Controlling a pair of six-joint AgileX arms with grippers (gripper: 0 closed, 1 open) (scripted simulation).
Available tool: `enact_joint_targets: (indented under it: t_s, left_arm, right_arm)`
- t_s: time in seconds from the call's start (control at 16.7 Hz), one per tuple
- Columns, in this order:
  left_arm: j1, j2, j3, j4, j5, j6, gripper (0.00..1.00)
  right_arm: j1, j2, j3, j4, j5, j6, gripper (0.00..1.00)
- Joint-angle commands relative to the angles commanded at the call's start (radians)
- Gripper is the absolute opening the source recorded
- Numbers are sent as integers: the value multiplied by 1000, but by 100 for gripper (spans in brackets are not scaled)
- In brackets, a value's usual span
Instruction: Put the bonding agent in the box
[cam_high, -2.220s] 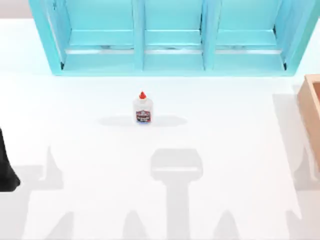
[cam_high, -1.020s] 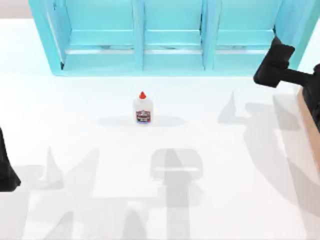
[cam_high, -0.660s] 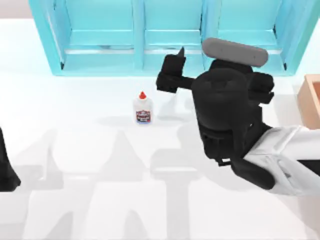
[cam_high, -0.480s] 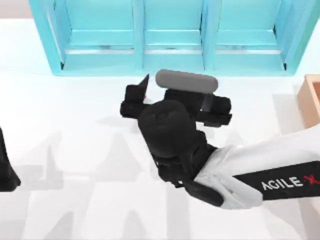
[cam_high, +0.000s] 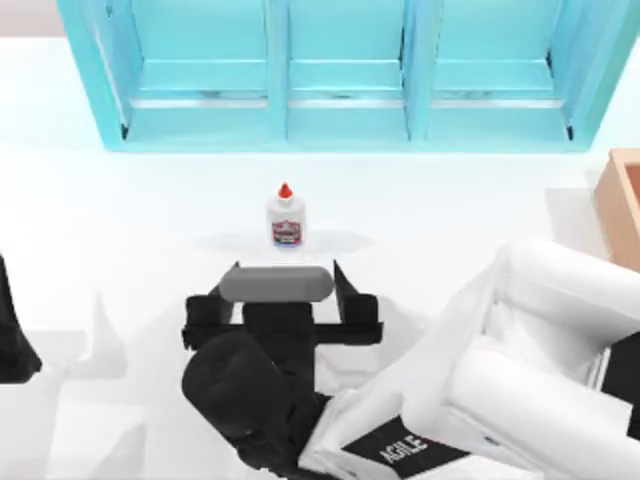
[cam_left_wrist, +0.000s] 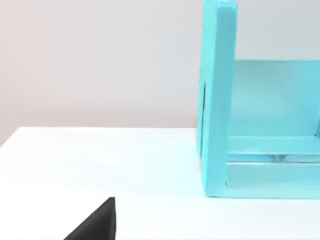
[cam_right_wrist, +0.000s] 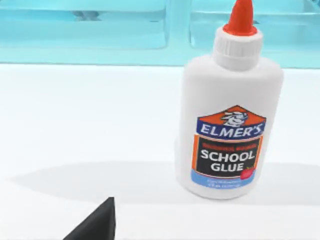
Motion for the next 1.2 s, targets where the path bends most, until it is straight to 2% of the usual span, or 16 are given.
enact_joint_targets:
  t_s: [0.42,0.9,1.2]
  left_arm:
    - [0,0,0,0,0,0,100]
    - [0,0,0,0,0,0,100]
    - [0,0,0,0,0,0,100]
  right_arm:
    - [-12,10,12,3,-10,-8,100]
    - [-175,175,240,50,-158,-135,100]
    - [-194,191,262,54,-176,-147,100]
